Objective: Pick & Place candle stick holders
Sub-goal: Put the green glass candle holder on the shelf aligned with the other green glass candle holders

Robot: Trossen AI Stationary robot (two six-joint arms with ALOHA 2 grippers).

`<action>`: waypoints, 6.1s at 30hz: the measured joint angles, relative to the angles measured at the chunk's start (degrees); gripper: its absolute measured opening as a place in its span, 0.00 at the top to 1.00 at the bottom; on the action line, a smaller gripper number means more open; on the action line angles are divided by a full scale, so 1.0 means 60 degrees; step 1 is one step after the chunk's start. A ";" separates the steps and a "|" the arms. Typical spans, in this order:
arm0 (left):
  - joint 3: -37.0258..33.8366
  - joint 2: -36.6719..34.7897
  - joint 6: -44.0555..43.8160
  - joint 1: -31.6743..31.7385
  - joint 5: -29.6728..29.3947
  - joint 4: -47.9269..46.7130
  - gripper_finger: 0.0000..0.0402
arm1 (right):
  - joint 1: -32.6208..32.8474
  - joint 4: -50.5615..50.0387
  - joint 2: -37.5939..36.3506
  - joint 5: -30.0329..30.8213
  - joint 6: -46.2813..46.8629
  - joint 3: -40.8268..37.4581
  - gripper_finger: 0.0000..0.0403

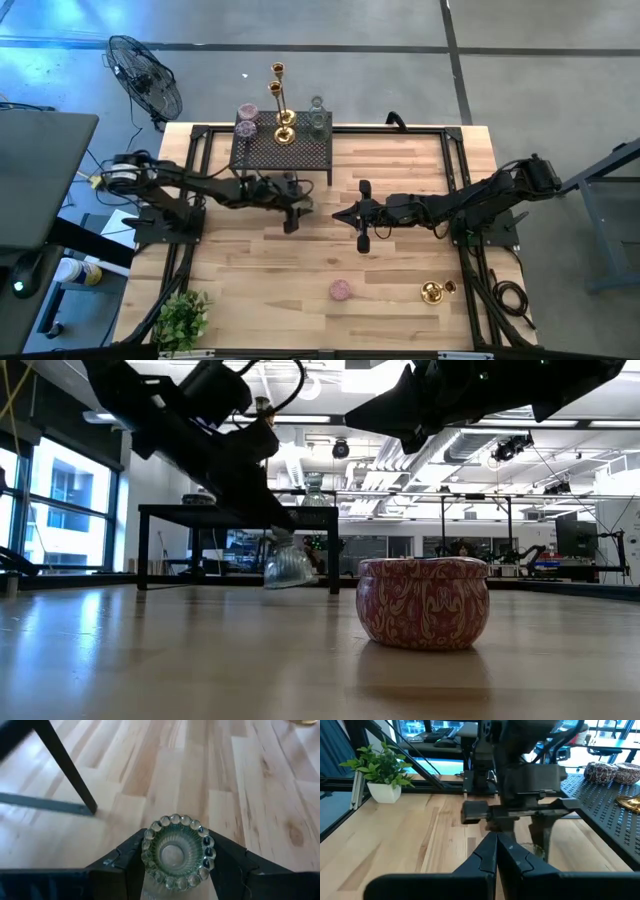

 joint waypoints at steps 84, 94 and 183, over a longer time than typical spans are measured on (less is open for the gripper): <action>-0.6324 -0.6527 0.0069 -0.0835 -0.0629 0.3754 0.99 | -0.0490 -0.0108 0.6022 0.3271 0.3384 0.3803 0.65; -0.6335 -0.6527 0.0069 -0.0835 -0.0637 0.3700 0.99 | 0.0043 -0.0838 0.4092 0.3544 0.2477 0.3789 0.68; -0.6335 -0.6526 0.0069 -0.0835 -0.0866 0.3496 0.99 | -0.3754 -0.1377 0.2365 0.1388 -0.0287 0.3869 0.39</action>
